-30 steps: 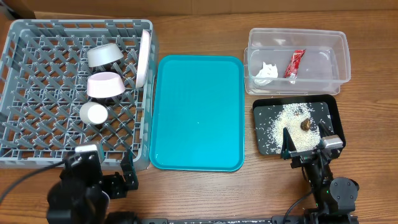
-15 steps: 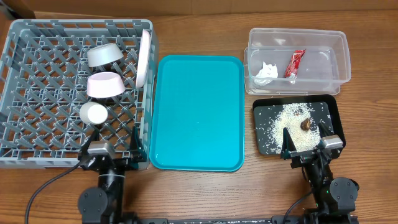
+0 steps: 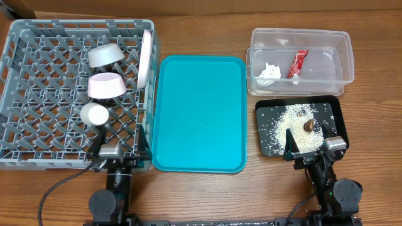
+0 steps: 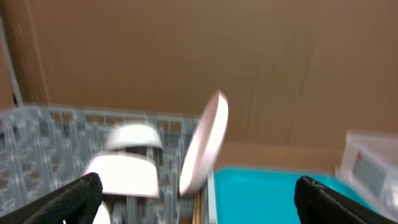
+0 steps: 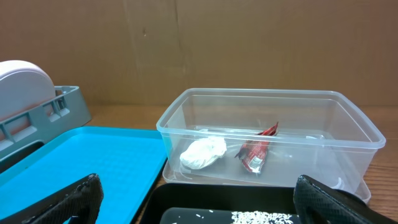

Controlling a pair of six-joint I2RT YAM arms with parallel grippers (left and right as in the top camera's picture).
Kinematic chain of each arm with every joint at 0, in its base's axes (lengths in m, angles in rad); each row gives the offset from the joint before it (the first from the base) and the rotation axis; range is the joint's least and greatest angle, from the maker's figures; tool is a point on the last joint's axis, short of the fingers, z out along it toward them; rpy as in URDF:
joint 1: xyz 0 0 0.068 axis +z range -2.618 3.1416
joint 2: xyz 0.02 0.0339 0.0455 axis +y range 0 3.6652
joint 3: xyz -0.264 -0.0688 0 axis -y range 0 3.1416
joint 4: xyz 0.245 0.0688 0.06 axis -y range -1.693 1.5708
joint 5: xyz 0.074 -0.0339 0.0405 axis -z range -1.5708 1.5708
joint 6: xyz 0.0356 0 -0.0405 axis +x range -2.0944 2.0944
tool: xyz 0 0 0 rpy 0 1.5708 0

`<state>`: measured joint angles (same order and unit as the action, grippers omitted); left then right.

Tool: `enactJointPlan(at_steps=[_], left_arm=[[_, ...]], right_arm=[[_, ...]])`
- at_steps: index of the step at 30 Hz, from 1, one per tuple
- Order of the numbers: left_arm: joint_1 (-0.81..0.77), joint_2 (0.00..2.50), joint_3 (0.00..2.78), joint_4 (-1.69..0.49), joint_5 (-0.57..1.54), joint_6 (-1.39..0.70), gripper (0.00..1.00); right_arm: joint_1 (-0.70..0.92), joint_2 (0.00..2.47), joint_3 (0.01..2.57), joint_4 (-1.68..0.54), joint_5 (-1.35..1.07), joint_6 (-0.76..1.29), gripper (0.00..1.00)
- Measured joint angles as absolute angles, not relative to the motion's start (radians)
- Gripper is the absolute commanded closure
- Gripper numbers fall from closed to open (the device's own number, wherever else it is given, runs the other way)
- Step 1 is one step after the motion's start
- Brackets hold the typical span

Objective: Sort waste into correct bins and load items into the dishwasher

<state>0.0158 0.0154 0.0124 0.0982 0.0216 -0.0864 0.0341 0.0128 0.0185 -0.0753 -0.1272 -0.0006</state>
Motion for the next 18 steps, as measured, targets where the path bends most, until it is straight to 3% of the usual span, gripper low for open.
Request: enactJointPlan(at_steps=[7,18], left_arm=[[0.016,0.015,0.009,-0.068,0.057,-0.067,0.0],[0.016,0.015,0.009,-0.071,0.06,-0.052,0.0]], right_arm=[[0.034,0.013,0.019,-0.075,-0.127,-0.001,0.0],[0.034,0.013,0.019,-0.076,-0.127,-0.001,0.0]])
